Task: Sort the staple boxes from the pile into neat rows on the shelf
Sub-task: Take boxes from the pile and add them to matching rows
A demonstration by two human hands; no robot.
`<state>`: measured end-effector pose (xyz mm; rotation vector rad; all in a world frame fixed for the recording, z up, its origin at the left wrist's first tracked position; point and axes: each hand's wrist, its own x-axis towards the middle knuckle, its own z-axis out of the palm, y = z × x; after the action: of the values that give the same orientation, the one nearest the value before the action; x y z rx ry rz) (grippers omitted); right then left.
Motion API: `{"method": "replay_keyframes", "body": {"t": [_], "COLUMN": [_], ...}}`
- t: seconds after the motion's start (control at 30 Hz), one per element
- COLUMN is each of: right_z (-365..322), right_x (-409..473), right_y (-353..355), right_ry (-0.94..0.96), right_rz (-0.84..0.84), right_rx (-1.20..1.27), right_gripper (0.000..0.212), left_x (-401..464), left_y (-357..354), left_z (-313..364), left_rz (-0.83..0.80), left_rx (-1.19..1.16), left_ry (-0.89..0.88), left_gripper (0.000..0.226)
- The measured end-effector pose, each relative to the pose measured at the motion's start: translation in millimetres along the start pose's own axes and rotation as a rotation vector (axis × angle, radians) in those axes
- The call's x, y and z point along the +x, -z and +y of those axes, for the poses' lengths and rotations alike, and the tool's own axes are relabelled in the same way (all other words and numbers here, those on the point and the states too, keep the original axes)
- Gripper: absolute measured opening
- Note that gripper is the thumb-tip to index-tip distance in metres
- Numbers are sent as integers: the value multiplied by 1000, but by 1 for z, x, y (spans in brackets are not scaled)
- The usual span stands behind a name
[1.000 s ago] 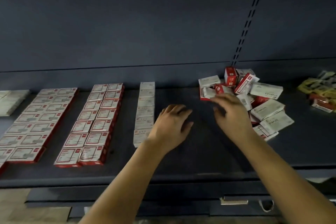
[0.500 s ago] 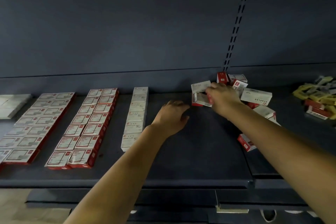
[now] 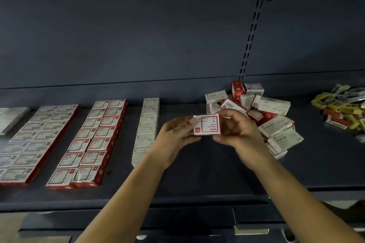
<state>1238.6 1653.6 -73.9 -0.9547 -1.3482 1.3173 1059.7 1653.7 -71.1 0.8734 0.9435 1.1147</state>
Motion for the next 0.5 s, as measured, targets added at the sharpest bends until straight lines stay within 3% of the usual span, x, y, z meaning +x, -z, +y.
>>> {"method": "replay_keyframes", "body": {"t": [0.17, 0.5], "right_z": [2, 9], "right_x": [-1, 3], "right_y": [-12, -36], "right_ry": [11, -77], "right_rz": [7, -86], "right_rx": [69, 28], "right_gripper": [50, 39], "left_x": [-12, -16], "left_y": [8, 30], "left_z": [5, 17], "left_rz": [1, 81], "left_rx": [73, 80], "left_ry": [-86, -55], "left_gripper": [39, 26]}}
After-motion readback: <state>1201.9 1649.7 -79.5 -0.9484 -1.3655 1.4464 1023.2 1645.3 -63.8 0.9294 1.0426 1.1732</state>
